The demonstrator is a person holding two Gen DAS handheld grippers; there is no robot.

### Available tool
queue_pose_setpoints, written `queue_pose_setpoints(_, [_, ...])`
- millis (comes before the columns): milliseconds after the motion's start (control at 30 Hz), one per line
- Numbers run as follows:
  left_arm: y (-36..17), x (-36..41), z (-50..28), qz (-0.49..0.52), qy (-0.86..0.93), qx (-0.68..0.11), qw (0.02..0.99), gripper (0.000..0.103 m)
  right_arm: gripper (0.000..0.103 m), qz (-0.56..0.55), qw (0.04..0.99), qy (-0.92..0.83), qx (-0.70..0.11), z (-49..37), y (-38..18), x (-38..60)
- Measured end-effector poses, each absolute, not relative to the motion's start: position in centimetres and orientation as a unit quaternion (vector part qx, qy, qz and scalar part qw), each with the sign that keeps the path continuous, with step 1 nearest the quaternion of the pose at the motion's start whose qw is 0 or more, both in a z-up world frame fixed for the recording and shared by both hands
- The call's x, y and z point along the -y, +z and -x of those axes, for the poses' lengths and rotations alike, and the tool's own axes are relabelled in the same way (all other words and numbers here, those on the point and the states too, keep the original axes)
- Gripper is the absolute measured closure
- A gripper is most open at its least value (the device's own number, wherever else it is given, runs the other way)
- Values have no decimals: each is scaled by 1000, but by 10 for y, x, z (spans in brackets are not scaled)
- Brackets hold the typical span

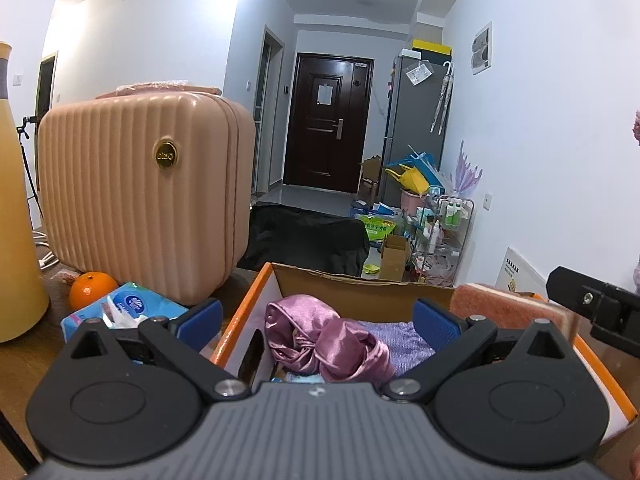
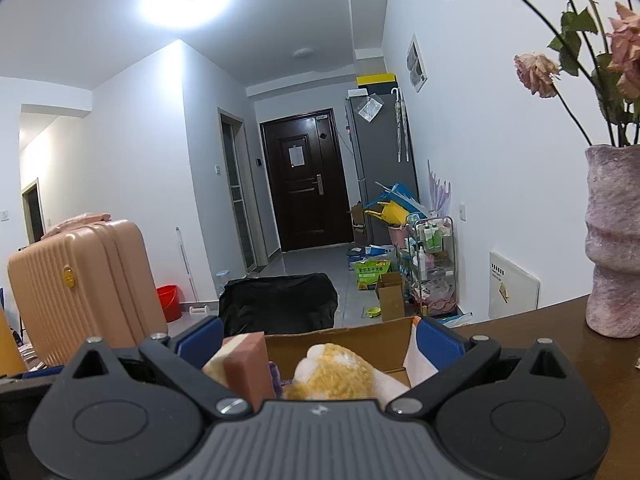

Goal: Organize soft objects
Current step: 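Open the left tool dropping the scrunchie while the right tool releases the sponge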

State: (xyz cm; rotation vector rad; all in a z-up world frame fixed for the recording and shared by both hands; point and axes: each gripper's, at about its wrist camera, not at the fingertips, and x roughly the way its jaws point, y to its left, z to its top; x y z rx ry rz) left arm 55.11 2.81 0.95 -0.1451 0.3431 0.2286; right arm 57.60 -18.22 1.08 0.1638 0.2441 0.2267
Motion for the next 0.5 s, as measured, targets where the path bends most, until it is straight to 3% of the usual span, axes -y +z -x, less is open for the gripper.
queue_pose_setpoints(500, [22,-14,-491,48,87,-141,985,0,0,-51,990,95,-95,-505,24,210])
